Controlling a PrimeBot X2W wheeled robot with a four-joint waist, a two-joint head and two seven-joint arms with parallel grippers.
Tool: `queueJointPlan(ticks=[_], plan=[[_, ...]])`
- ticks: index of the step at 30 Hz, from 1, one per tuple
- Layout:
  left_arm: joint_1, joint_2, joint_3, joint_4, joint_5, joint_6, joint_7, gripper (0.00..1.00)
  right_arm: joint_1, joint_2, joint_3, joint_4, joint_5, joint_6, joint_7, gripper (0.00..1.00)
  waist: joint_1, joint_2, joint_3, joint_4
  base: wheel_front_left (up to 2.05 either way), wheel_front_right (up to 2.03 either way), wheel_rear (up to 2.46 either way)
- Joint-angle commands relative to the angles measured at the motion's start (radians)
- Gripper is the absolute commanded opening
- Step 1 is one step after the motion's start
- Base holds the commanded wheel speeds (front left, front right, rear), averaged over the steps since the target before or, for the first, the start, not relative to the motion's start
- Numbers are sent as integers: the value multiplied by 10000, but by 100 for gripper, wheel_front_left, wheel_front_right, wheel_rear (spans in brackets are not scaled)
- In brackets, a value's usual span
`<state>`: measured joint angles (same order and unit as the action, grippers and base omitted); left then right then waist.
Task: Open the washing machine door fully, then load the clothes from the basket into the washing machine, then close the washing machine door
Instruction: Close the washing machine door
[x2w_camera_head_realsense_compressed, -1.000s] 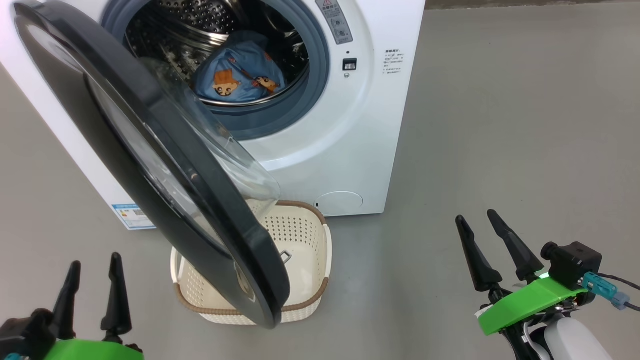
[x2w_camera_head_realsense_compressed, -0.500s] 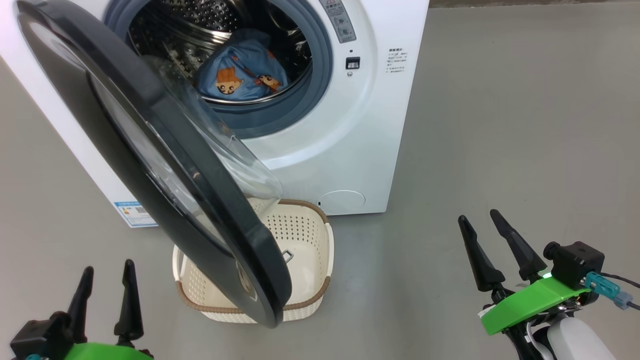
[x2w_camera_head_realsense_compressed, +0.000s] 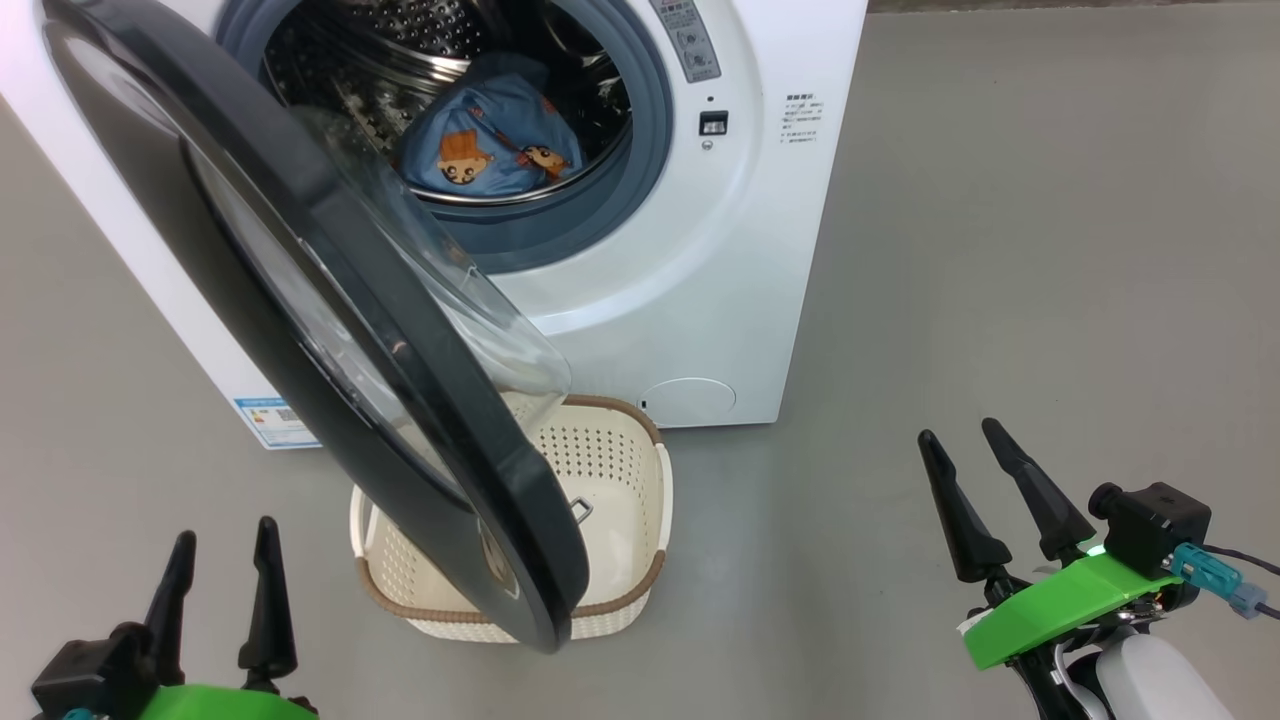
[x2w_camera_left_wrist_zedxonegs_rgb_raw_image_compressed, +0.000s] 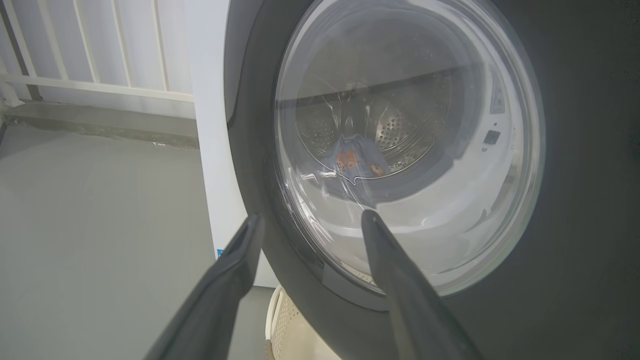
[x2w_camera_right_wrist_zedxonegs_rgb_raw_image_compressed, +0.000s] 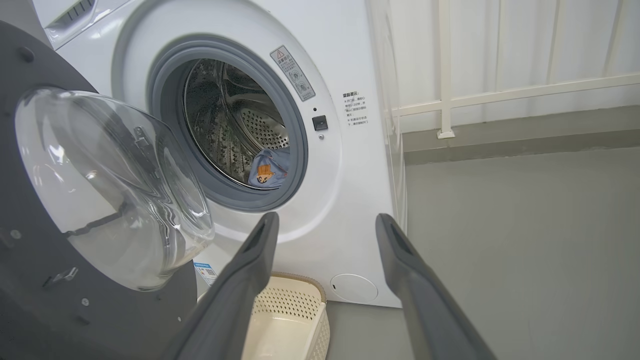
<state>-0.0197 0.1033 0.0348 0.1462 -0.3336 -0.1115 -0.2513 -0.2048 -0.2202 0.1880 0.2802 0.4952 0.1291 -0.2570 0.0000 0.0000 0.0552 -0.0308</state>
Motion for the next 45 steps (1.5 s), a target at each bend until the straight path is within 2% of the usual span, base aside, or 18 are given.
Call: queueJointPlan(ticks=[1, 12, 14, 15, 16, 17, 23, 27, 31, 37, 43, 45], plan=[[-358, 134, 366, -282, 109, 6, -103, 100, -255, -85, 182, -247, -40, 16, -48, 100, 0, 0, -4, 9, 0, 0, 0], [-284, -29, 426, -336, 183, -48, -104, 100, -295, -104, 175, -280, -32, 16, -48, 100, 0, 0, -115, 338, 0, 0, 0], [-298, -56, 395, -328, 191, -59, -104, 100, -384, -94, 206, -344, -8, 16, -48, 47, 0, 0, -112, 487, 0, 0, 0], [-308, -76, 374, -324, 184, -65, -104, 100, -430, -87, 240, -369, -4, 16, -48, 34, 0, 0, -113, 578, 0, 0, 0], [-310, -93, 343, -308, 186, -71, -104, 100, -478, -75, 279, -398, 3, 16, -48, 15, 0, 0, -119, 683, 0, 0, 0], [-308, -111, 330, -293, 187, -75, -104, 100, -529, -61, 321, -434, 8, 16, -48, 0, 0, 0, -128, 794, 0, 0, 0], [-281, -192, 337, -212, 132, -98, -104, 100, -1051, 239, 619, -1174, 665, 16, -48, 0, 0, 0, -117, 1436, 0, 0, 0], [-377, -297, 284, -162, 39, -114, -104, 100, -1568, 638, 917, -2474, 1376, 16, -48, 0, 0, 0, -123, 1879, 0, 0, 0], [-442, -362, 189, -78, -9, -127, -104, 100, -1819, 672, 1406, -3571, 1673, 16, -48, 0, 0, 0, -139, 2130, 0, 0, 0], [-471, -420, 87, 15, -17, -143, -104, 100, -1979, 508, 2687, -4551, 1599, 16, -48, 0, 0, 0, -210, 2359, 0, 0, 0], [-440, -455, 76, 72, -6, -153, -105, 100, -2089, 131, 4456, -4527, 1213, 16, -48, 0, 0, 0, -335, 2536, 0, 0, 0], [-429, -459, 73, 78, -5, -154, -105, 100, -2106, 61, 4719, -4448, 1135, 16, -48, 0, 0, 0, -354, 2568, 0, 0, 0]])
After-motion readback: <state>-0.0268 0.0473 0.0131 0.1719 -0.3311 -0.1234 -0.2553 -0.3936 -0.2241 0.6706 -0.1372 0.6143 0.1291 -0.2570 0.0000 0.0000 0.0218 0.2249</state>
